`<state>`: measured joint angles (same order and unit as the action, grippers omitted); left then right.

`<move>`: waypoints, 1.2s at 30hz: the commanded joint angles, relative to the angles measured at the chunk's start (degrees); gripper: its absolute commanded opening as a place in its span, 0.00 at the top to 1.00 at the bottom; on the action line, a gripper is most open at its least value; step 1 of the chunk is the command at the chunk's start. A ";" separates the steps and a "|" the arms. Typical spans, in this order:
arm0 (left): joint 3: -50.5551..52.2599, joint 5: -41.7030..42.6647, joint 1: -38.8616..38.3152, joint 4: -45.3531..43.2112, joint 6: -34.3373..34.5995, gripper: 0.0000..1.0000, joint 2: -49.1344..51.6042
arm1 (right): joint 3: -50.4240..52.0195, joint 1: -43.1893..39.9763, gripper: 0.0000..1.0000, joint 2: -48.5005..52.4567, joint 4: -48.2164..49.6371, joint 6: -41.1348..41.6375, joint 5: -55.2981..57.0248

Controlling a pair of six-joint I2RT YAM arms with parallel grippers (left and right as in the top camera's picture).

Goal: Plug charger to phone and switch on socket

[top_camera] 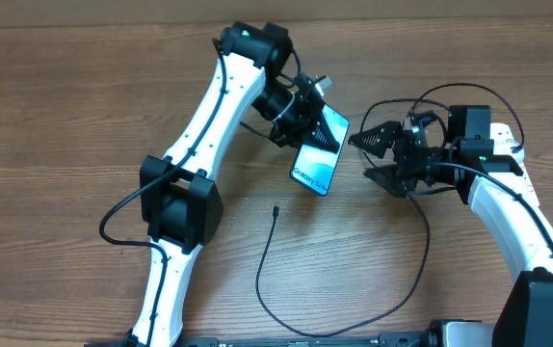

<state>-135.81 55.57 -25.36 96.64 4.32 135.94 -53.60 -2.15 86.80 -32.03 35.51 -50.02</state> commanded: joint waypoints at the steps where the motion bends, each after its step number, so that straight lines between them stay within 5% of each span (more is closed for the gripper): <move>1: -0.94 -4.85 -2.12 0.20 8.66 0.95 -1.60 | -0.02 -0.17 0.00 0.07 -3.85 -3.26 17.07; 17: 6.45 -3.74 -7.37 0.22 9.44 0.96 -1.77 | -0.02 -0.17 0.00 0.07 -8.79 -3.23 20.02; 36: 36.37 -3.89 -9.92 0.24 8.09 0.96 -6.75 | -0.02 -0.17 0.00 0.07 -8.79 -3.23 20.02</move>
<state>-102.02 50.30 -34.92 96.47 13.28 131.68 -53.60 -2.22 86.80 -41.06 32.75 -30.59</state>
